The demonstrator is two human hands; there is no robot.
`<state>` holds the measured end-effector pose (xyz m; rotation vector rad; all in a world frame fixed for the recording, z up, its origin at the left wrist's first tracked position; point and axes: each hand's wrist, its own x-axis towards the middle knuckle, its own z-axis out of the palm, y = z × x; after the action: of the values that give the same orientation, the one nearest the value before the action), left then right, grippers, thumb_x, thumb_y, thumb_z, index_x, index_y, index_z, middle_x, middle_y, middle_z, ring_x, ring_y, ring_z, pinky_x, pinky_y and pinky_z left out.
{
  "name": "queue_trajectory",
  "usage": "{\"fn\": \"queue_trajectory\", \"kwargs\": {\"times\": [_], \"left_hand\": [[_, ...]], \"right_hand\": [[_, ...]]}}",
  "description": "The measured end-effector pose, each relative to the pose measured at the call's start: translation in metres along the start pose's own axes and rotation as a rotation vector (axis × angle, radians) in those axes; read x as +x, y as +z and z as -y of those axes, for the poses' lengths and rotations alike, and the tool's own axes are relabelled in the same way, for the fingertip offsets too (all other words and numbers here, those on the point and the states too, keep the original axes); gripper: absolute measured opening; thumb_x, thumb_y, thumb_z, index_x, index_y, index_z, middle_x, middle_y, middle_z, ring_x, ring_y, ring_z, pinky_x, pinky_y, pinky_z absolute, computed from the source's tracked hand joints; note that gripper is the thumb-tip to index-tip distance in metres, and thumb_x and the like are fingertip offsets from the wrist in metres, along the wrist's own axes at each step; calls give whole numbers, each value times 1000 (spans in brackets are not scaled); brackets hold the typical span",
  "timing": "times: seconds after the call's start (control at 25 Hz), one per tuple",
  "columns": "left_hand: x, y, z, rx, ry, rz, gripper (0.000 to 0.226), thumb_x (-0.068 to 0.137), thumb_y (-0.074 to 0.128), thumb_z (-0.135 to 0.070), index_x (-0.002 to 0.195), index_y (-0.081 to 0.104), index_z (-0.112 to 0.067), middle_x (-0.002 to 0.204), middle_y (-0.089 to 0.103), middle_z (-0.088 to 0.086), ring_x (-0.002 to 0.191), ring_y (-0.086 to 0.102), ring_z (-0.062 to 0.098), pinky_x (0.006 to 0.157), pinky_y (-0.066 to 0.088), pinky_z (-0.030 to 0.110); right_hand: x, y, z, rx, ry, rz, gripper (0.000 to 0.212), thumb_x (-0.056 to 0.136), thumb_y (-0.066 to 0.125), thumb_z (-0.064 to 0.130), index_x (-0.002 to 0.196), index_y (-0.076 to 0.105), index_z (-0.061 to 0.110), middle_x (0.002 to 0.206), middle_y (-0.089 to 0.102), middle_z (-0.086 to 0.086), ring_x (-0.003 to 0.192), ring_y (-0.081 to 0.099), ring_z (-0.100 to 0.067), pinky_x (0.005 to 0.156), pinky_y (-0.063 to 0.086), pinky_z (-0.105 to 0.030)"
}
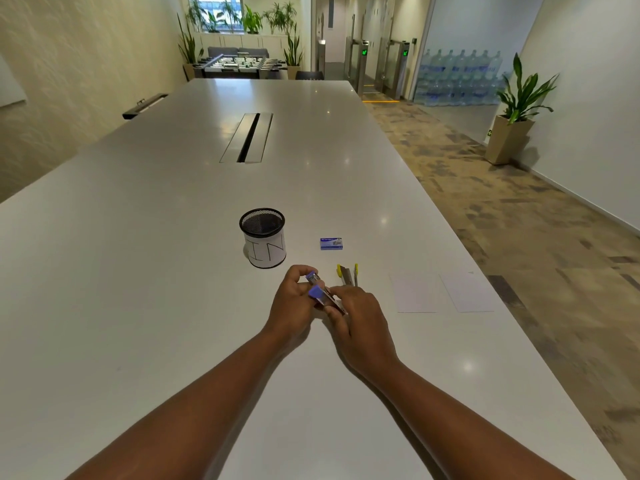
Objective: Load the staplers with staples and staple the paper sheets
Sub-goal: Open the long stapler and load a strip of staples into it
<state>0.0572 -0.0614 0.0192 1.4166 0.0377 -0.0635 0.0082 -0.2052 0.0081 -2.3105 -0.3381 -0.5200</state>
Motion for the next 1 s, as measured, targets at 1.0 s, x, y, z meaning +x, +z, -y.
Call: {"fn": "queue_trajectory", "kwargs": {"times": [1.0], "left_hand": [[-8,2,2,297,170,-108,63,99,28,-61,64,57,-16,55,56,-6,54,53,6,58,46,22]], "right_hand": [[0,-5,13,-95,-48,296,31,104,36,49,93,45,21,65,54,3,55,48,-18,52,36,-33]]}}
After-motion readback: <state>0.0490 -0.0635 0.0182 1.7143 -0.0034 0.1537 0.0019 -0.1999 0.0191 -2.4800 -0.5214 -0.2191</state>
